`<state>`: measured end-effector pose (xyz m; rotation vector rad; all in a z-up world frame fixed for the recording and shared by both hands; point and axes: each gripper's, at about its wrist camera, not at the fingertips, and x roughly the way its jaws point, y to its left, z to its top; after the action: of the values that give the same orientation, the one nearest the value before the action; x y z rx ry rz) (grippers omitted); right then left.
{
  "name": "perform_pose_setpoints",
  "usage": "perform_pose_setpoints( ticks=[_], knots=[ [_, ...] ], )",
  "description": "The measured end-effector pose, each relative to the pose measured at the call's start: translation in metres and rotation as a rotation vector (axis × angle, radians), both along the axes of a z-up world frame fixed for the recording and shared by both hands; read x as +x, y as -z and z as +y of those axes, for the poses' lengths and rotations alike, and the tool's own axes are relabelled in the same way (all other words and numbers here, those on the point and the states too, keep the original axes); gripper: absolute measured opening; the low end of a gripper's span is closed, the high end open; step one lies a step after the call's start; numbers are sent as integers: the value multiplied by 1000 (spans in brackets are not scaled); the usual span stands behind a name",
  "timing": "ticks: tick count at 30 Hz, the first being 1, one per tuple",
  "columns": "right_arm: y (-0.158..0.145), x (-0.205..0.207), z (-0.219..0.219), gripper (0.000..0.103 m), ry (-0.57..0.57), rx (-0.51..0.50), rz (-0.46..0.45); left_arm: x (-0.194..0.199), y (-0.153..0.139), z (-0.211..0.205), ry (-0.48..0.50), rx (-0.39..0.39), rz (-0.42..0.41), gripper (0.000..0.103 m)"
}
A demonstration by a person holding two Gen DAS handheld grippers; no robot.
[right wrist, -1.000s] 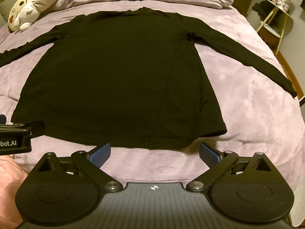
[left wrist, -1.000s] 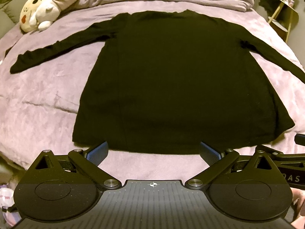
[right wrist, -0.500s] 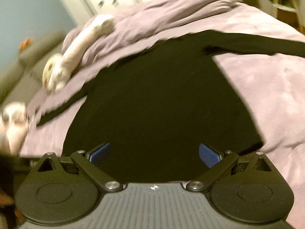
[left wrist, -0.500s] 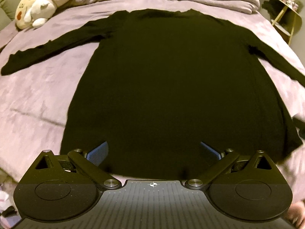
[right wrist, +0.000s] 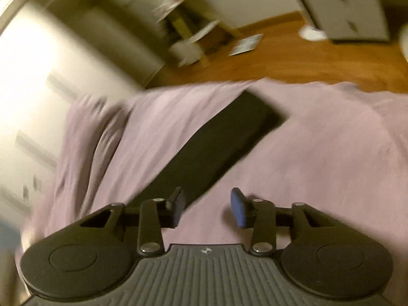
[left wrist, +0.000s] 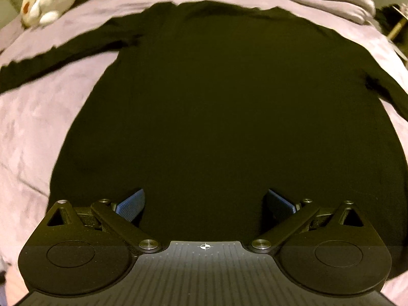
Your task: Fold small clothes
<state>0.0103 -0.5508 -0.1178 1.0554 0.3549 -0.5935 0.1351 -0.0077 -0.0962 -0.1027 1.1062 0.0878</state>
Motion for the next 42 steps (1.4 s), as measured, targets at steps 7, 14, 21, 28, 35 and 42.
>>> perform_pose_setpoints(
  ticks=[7, 14, 21, 28, 35, 42],
  knots=[
    [34, 6, -46, 24, 109, 113, -91, -2, 9, 14, -40, -57, -20, 103],
    [20, 31, -54, 3, 99, 21, 0, 3, 12, 19, 1, -84, 9, 103],
    [-56, 96, 51, 3, -214, -477, 117, 6, 8, 21, 10, -90, 0, 103],
    [-93, 143, 243, 9, -940, -638, -106, 22, -16, 28, 58, -229, -97, 87],
    [-53, 128, 259, 35, -941, -441, -41, 76, -20, 15, 132, -442, -137, 81],
    [-14, 90, 247, 35, -839, -303, 31, 143, 15, -39, 153, -580, -48, 65]
  ],
)
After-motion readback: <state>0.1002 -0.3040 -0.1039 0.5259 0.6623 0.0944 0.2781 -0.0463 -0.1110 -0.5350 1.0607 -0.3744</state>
